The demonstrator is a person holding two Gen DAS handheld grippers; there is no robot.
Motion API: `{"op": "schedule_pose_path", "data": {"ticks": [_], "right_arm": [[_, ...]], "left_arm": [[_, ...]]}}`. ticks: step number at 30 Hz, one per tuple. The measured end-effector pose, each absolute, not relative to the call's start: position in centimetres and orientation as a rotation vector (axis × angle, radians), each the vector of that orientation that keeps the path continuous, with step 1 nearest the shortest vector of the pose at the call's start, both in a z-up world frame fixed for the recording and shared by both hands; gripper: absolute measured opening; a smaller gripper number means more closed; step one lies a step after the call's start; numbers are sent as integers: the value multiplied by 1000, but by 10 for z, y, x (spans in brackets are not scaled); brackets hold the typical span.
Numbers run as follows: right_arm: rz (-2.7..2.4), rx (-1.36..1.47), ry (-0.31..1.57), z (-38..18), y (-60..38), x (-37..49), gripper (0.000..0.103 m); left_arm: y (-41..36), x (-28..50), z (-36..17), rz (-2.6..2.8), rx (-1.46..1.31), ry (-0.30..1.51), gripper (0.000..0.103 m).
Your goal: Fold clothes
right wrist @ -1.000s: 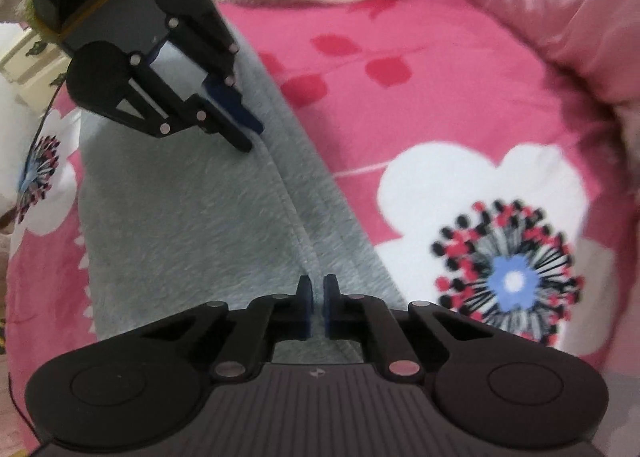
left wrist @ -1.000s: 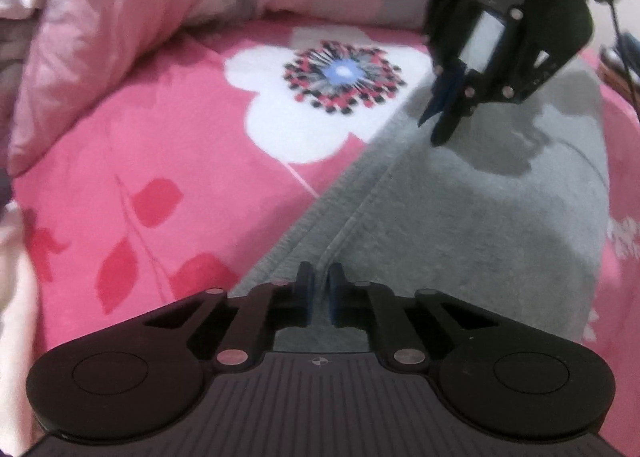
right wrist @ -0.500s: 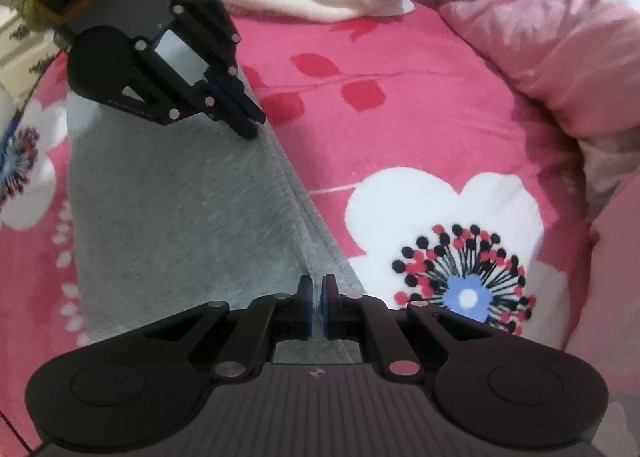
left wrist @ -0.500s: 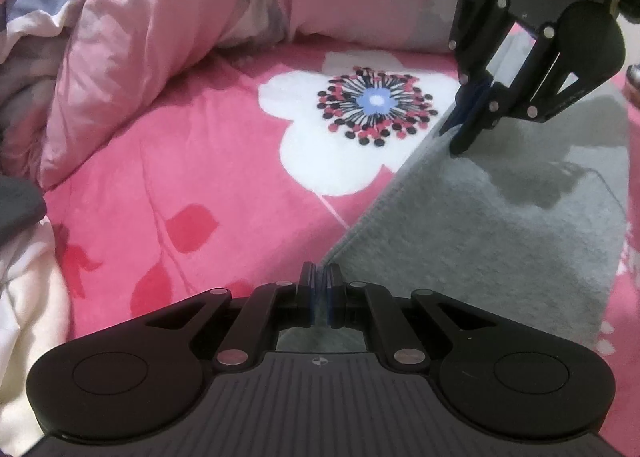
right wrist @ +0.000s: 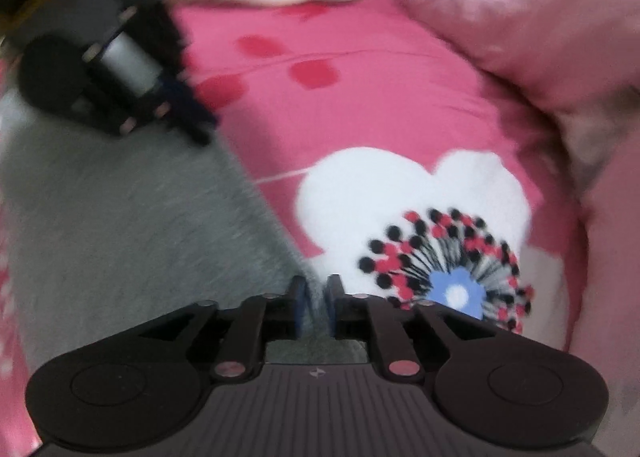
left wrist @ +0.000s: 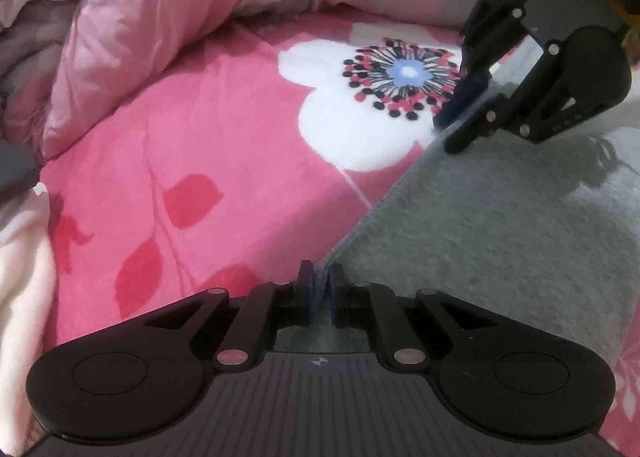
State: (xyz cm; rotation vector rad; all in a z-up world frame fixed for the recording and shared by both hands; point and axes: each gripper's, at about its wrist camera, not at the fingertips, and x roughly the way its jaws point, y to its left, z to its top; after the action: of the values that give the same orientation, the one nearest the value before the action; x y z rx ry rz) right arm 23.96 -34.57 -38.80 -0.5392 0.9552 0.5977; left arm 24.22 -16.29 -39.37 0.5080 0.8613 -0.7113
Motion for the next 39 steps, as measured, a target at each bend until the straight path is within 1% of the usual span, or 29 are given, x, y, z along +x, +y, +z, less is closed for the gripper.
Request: {"op": "schedule_pose_path", "data": {"ticks": [1,5,7,9,15,18,21,25,26,27,28,30,34,39], "right_arm": [[540,-500,937,-384,-350,237,44],[317,-232,824,-345,-388,214,48],[220,-127,833,-332,-419,197,48],[116,-46,847,-322,-452,180,49],[-79,-175,967,-337,-543,150,48],[84,-446,961,-347,-534,149,47],[229,-634,953,-361,-522,154,47],[354,-729,991,-376,-514,167,46],[363,-743,1009,-382,-512,170,40],[370,-743,1029,-385,-512,173,29],[368,-733,1039,-387,-513,175,4],[335,-716,1019,-381,-515,174,2],[246,-679,956,-367,-521,169,1],[208,-731,937,-389,-516,176,1]], "left_arm": [[-162,242,-393,-703,499,863,8],[-163,243,-392,-673,479,884,11],[-164,244,-391,-657,476,892,16],[-164,245,-391,-645,475,898,18],[-166,245,-390,-626,487,898,20],[-168,243,-391,-622,509,891,20],[-171,242,-391,-620,534,885,20],[-174,240,-390,-615,559,879,20],[-175,240,-390,-611,563,876,20],[-176,239,-391,-608,567,874,20],[-176,238,-391,-605,576,867,21],[-178,235,-391,-599,594,853,21],[-179,234,-391,-584,594,847,21],[-182,233,-393,-574,614,836,21]]}}
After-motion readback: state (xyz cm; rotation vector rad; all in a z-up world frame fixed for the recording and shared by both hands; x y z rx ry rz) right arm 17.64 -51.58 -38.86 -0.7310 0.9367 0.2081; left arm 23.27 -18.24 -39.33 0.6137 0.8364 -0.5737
